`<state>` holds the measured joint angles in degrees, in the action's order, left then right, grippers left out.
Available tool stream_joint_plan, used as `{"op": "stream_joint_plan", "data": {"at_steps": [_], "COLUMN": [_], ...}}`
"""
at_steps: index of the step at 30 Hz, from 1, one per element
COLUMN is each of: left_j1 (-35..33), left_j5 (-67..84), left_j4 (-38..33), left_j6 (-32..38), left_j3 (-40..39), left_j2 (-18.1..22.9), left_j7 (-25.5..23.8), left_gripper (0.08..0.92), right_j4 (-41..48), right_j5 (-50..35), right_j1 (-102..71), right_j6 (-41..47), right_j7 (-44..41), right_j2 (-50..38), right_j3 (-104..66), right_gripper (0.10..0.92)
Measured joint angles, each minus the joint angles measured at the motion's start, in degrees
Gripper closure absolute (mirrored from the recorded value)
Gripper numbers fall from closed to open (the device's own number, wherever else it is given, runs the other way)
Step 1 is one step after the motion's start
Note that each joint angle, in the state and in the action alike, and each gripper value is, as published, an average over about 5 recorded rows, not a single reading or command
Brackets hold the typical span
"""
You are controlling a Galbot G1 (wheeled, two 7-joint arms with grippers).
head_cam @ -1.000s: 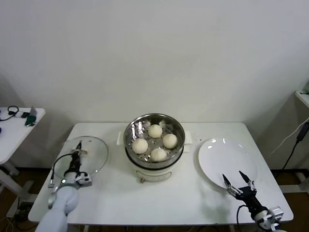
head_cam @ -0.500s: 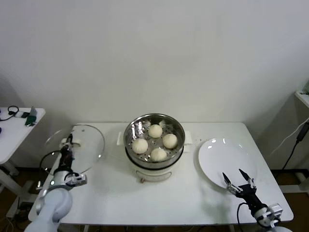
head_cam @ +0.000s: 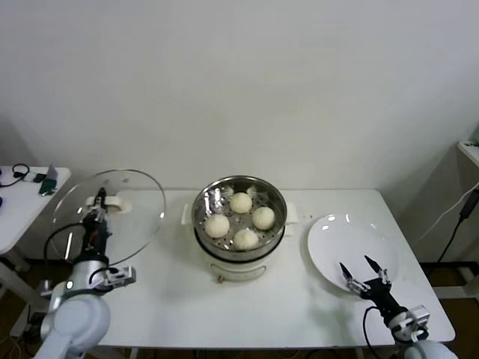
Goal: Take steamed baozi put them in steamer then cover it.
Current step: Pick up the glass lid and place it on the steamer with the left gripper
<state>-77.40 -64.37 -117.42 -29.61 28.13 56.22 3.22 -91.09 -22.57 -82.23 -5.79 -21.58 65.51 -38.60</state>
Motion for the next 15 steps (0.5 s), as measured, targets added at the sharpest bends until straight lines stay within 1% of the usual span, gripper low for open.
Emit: {"op": "stream_joint_plan", "data": {"at_steps": [3,6,10,15], "left_j1": [0.91,2.77,6.42,11.94], "left_j5": [-0.84,-2.63,-5.95,-9.83], "left_j4": [-1.90,-3.03,-3.44,-2.56], "left_j6": [-1.88,-3.36,-5.06,-6.89], "left_j3": [-2.39,-5.92,-11.57,-18.40], "left_j2": [-0.81,-0.50,1.29,4.53], "left_j7": [-1.44,-3.32,-6.53,-10.69], "left_gripper": [0.850,0.850,0.850,0.850], "right_j4": [0.50,1.03,1.70,2.45], "right_j5": [0.32,0.62,0.90,1.13], "right_j1": [0.88,1.76,2.65,2.90], "right_j6": [-0.04,-0.10,-0.21,-0.54], "right_j7": [-0.01,-0.01,-0.01,-0.08], "right_j2": [0.02,0.10,0.15,0.05], "right_j3": [0.63,1.10,1.35,1.19], "right_gripper": [0.203,0.203,0.203,0.203]}}
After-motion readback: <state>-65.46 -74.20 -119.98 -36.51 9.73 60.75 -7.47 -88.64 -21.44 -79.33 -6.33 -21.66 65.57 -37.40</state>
